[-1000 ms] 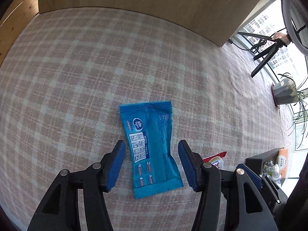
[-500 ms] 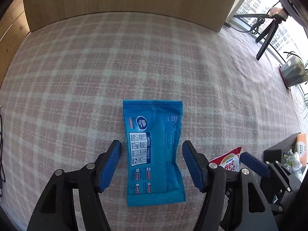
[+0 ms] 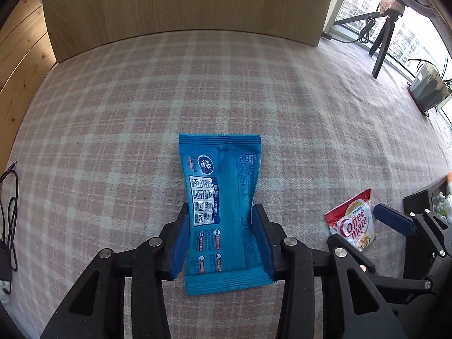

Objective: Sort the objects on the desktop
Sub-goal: 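Grasp the blue wipe packet with the left gripper while the right grasps the Coffee-mate sachet, then carry the packet and sachet over the black bin and open both grippers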

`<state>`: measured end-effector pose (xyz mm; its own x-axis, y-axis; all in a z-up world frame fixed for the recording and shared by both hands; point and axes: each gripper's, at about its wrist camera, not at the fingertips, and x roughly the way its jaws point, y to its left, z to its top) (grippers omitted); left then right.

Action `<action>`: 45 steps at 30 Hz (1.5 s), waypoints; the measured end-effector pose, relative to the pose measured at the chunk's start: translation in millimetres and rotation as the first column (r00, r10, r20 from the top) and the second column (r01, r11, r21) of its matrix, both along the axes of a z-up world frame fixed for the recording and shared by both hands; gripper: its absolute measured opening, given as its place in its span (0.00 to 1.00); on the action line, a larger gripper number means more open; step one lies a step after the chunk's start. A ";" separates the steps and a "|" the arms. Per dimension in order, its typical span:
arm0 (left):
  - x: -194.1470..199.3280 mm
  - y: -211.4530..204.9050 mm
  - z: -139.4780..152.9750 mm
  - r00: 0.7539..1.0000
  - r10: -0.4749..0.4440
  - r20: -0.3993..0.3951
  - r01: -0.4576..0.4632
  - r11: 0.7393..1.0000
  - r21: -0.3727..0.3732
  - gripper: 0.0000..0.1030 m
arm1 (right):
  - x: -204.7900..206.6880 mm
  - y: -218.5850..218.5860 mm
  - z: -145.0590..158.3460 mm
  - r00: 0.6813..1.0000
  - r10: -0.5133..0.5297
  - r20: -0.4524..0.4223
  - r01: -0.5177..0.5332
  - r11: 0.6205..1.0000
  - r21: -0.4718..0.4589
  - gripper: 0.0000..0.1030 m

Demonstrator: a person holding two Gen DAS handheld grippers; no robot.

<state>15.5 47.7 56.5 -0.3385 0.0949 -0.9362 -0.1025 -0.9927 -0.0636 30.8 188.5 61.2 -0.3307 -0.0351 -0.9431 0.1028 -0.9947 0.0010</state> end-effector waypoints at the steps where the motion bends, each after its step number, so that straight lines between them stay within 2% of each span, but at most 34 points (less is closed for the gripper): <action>1: 3.2 -2.6 0.8 1.000 0.003 -0.004 -0.003 1.000 0.003 0.36 | 2.3 2.8 1.2 1.000 -0.010 -0.007 0.010 1.000 0.001 0.57; 2: 11.7 -9.9 4.3 1.000 0.008 -0.009 -0.008 1.000 0.003 0.35 | 4.4 5.9 2.0 1.000 -0.027 -0.011 0.026 1.000 -0.003 0.52; 7: 18.7 -18.7 3.8 0.999 0.046 -0.005 -0.045 0.998 0.041 0.22 | 16.3 11.2 3.8 0.997 -0.060 -0.040 0.059 0.998 -0.015 0.47; 12: 29.9 -37.1 5.1 0.995 0.094 0.042 -0.099 0.984 0.146 0.11 | 24.5 20.5 8.8 0.993 -0.109 -0.037 0.106 0.991 -0.079 0.35; 13: 32.1 -39.9 5.3 0.994 0.099 0.049 -0.106 0.981 0.160 0.09 | 25.7 22.9 9.2 0.993 -0.116 -0.028 0.113 0.990 -0.087 0.30; 18: 38.8 -46.7 10.6 0.991 0.125 0.043 -0.130 0.980 0.149 0.06 | 39.3 40.5 13.6 0.990 -0.136 -0.031 0.132 0.985 -0.107 0.29; 22: 37.6 -42.4 20.5 0.992 0.122 0.026 -0.125 0.979 0.164 0.06 | 73.5 77.1 20.1 0.985 -0.165 -0.057 0.155 0.976 -0.155 0.29; 25: 40.8 -33.5 34.3 0.995 0.100 0.010 -0.100 0.977 0.187 0.06 | 74.6 79.6 40.7 0.981 -0.174 -0.084 0.159 0.974 -0.164 0.29; 28: 40.9 -15.1 47.7 0.998 0.062 -0.009 -0.059 0.976 0.211 0.06 | 93.0 92.2 60.3 0.975 -0.194 -0.108 0.173 0.969 -0.178 0.29; 29: 41.3 -8.4 52.2 0.999 0.049 -0.016 -0.044 0.975 0.218 0.06 | 88.3 83.6 67.0 0.973 -0.202 -0.114 0.179 0.967 -0.180 0.29; 30: 39.5 -0.5 55.8 0.999 0.034 -0.021 -0.028 0.973 0.229 0.06 | 80.2 73.9 66.8 0.971 -0.209 -0.120 0.185 0.965 -0.184 0.29; 36: 38.0 55.7 75.1 0.996 -0.076 -0.039 0.084 0.956 0.283 0.06 | 98.9 86.4 88.4 0.950 -0.269 -0.157 0.237 0.952 -0.195 0.29; 40: 56.2 90.4 89.3 0.984 -0.169 -0.058 0.178 0.938 0.297 0.06 | 115.5 110.5 107.0 0.927 -0.328 -0.181 0.292 0.936 -0.198 0.29; 45: 74.8 146.2 104.8 0.954 -0.291 -0.070 0.297 0.896 0.329 0.06 | 144.0 150.8 119.5 0.887 -0.411 -0.210 0.376 0.908 -0.187 0.30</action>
<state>90.3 193.8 161.3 -0.2639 0.4967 -0.8269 -0.3909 -0.8387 -0.3790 174.8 339.4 180.7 -0.5588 0.0217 -0.8290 -0.2824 -0.9449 0.1657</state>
